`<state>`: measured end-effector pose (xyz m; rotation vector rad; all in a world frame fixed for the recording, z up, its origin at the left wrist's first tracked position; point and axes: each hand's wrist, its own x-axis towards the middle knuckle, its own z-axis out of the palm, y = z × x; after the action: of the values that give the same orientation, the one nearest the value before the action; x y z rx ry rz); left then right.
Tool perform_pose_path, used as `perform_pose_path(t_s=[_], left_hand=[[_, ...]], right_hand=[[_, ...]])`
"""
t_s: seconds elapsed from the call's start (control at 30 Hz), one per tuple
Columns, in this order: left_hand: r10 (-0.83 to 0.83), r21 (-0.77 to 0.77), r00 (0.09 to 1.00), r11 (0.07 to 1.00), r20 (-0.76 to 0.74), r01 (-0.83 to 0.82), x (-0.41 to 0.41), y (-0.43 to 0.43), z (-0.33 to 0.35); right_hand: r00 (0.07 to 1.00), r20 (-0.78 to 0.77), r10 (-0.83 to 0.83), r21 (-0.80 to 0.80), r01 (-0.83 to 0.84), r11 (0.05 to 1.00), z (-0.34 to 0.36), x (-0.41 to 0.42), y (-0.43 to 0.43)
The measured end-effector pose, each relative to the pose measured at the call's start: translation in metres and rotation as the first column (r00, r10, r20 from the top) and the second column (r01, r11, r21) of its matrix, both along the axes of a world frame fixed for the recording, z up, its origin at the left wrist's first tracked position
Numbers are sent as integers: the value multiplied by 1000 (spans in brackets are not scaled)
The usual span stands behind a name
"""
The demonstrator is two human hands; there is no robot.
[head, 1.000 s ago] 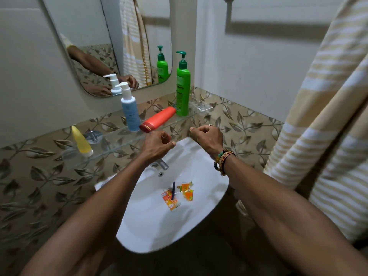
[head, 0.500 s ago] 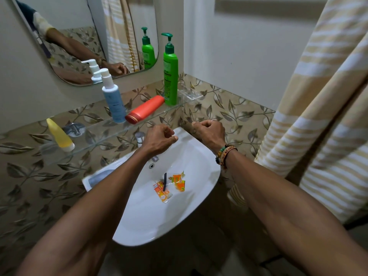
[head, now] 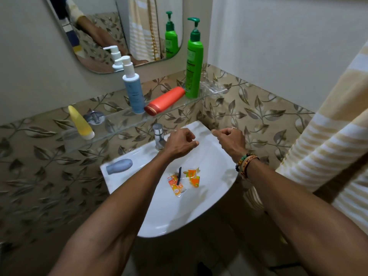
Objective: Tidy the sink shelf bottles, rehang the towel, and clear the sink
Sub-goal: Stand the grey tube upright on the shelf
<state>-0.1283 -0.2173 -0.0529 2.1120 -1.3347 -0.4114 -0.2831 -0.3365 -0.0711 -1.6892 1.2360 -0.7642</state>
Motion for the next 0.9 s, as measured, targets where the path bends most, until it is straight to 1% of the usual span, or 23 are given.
perform_pose_path(t_s=[0.13, 0.23, 0.37, 0.53, 0.63, 0.7, 0.9], left_hand=[[11, 42, 999, 999, 36, -12, 9, 4, -10], [33, 98, 997, 994, 77, -40, 19, 10, -20], [91, 150, 993, 984, 69, -100, 35, 23, -27], [150, 173, 988, 973, 28, -153, 54, 45, -33], [192, 180, 980, 964, 44, -197, 66, 60, -39], [226, 203, 972, 951, 60, -233, 75, 71, -46], [362, 222, 931, 906, 40, -362, 100, 110, -61]], right_hand=[[979, -163, 120, -86, -135, 987, -10, 10, 2], [912, -331, 241, -135, -299, 945, -18, 23, 7], [839, -442, 318, -151, -419, 896, -28, 45, 16], [759, -512, 402, -175, -550, 817, -33, 73, 32], [702, -536, 468, -174, -635, 753, -37, 93, 44], [674, -545, 499, -172, -673, 720, -39, 106, 53], [590, -560, 582, -162, -766, 622, -47, 145, 80]])
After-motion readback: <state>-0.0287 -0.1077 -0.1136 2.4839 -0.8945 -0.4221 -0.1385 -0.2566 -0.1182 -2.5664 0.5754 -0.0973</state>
